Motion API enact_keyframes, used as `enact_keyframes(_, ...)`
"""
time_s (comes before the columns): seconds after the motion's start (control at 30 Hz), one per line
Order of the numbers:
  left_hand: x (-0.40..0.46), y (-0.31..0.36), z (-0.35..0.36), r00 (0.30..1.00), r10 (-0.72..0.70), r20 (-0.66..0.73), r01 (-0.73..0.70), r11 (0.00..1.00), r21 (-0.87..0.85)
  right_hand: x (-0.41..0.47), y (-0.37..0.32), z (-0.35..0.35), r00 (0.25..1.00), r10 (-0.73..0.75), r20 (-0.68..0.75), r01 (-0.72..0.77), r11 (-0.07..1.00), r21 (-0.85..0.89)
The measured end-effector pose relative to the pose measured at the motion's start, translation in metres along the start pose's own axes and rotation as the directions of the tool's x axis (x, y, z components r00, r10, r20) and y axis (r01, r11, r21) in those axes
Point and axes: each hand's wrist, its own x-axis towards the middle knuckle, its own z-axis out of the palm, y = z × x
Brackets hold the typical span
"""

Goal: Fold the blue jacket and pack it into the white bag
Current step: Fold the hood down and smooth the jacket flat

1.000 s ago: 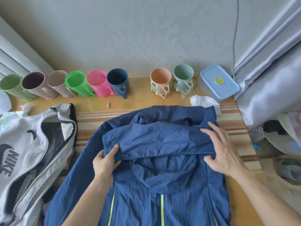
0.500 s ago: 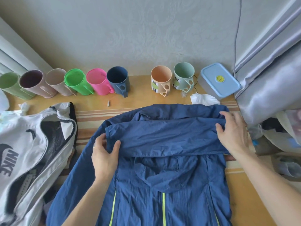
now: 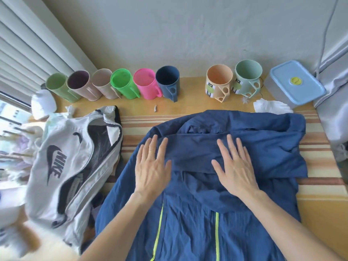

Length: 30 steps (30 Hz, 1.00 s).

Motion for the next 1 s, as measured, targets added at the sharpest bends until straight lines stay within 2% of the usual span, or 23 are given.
enact_keyframes(0.1,-0.026,-0.051,-0.044,0.978,-0.206,-0.025,0.208,0.972,0.113,-0.027,-0.058,-0.013,0.98,-0.183,-0.08,0.19,0.976,0.103)
enact_keyframes(0.2,-0.052,-0.098,-0.07,0.879,-0.43,0.207,0.386,0.896,0.22,-0.053,-0.127,-0.004,0.946,-0.322,-0.04,0.322,0.914,0.249)
enact_keyframes(0.27,-0.061,-0.122,-0.072,0.815,-0.464,0.347,0.428,0.886,0.179,-0.064,-0.162,0.006,0.934,-0.356,0.028,0.327,0.884,0.333)
enact_keyframes(0.33,-0.066,-0.136,-0.074,0.784,-0.455,0.422,0.497,0.868,0.012,-0.072,-0.189,0.01,0.922,-0.366,0.124,0.286,0.862,0.418)
enact_keyframes(0.4,-0.063,-0.137,-0.083,0.797,-0.448,0.405,0.569,0.782,-0.254,-0.079,-0.209,0.005,0.922,-0.334,0.196,0.191,0.833,0.519)
enact_keyframes(0.47,-0.057,-0.134,-0.097,0.778,-0.5,0.381,0.629,0.606,-0.488,-0.091,-0.224,-0.005,0.927,-0.307,0.217,0.118,0.785,0.608)
enact_keyframes(0.53,-0.051,-0.13,-0.109,0.716,-0.542,0.441,0.677,0.384,-0.627,-0.107,-0.24,-0.02,0.918,-0.327,0.226,0.083,0.713,0.696)
enact_keyframes(0.6,-0.044,-0.129,-0.117,0.612,-0.504,0.609,0.738,0.087,-0.669,-0.119,-0.255,-0.033,0.914,-0.333,0.231,0.016,0.599,0.801)
enact_keyframes(0.67,-0.035,-0.127,-0.13,0.524,-0.374,0.766,0.77,-0.177,-0.613,-0.123,-0.266,-0.04,0.934,-0.286,0.216,-0.051,0.491,0.869)
enact_keyframes(0.7,-0.029,-0.125,-0.138,0.516,-0.294,0.805,0.768,-0.258,-0.586,-0.123,-0.269,-0.048,0.947,-0.247,0.207,-0.084,0.434,0.897)
enact_keyframes(0.73,-0.023,-0.121,-0.146,0.538,-0.207,0.817,0.752,-0.32,-0.576,-0.12,-0.269,-0.057,0.961,-0.195,0.197,-0.112,0.378,0.919)
enact_keyframes(0.8,-0.009,-0.109,-0.163,0.616,-0.058,0.785,0.703,-0.409,-0.582,-0.108,-0.257,-0.084,0.969,-0.056,0.24,-0.225,0.189,0.956)
enact_keyframes(0.9,0.01,-0.075,-0.181,0.719,0.064,0.692,0.623,-0.5,-0.602,-0.083,-0.21,-0.13,0.935,0.087,0.345,-0.324,-0.195,0.926)
enact_keyframes(0.93,0.016,-0.062,-0.183,0.747,0.048,0.663,0.593,-0.5,-0.632,-0.077,-0.185,-0.144,0.907,0.133,0.399,-0.343,-0.316,0.885)
enact_keyframes(0.97,0.02,-0.05,-0.181,0.769,-0.006,0.639,0.567,-0.455,-0.686,-0.072,-0.159,-0.154,0.862,0.139,0.488,-0.373,-0.478,0.795)
enact_keyframes(1.0,0.024,-0.039,-0.176,0.783,-0.068,0.618,0.557,-0.365,-0.746,-0.066,-0.13,-0.151,0.798,0.081,0.597,-0.415,-0.644,0.642)
